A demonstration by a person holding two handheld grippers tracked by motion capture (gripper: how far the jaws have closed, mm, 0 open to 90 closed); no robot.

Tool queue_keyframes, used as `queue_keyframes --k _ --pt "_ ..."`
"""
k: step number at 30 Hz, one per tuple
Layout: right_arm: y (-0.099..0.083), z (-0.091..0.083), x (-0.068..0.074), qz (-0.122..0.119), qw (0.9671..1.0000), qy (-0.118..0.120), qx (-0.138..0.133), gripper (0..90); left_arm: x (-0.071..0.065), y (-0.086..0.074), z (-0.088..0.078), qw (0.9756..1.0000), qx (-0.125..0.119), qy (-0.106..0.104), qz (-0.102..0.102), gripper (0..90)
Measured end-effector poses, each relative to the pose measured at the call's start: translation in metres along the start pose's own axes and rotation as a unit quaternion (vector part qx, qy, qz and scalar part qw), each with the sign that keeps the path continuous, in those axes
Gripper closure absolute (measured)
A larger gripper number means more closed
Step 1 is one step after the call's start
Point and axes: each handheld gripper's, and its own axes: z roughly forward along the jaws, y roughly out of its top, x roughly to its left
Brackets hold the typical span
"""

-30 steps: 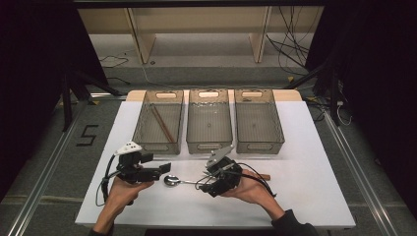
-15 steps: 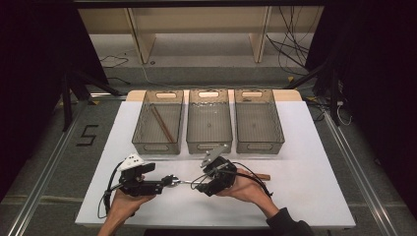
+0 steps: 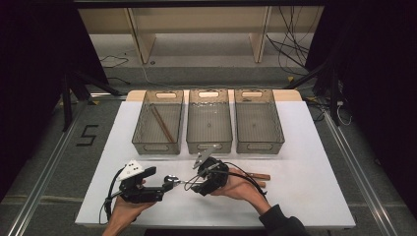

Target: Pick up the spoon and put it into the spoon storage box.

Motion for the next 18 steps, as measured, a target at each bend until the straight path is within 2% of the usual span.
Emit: queue_keyframes --k 4,18 --pt "0.004 0.006 0.000 -0.006 0.9999 0.000 0.011 46.0 -0.003 -0.002 -0.001 0.9999 -0.004 0.004 0.011 11.5" --pt "0.010 0.027 -0.007 -0.009 0.9991 -0.003 0.040 58.9 -0.002 -0.007 -0.006 0.9999 -0.011 0.003 0.005 11.5"
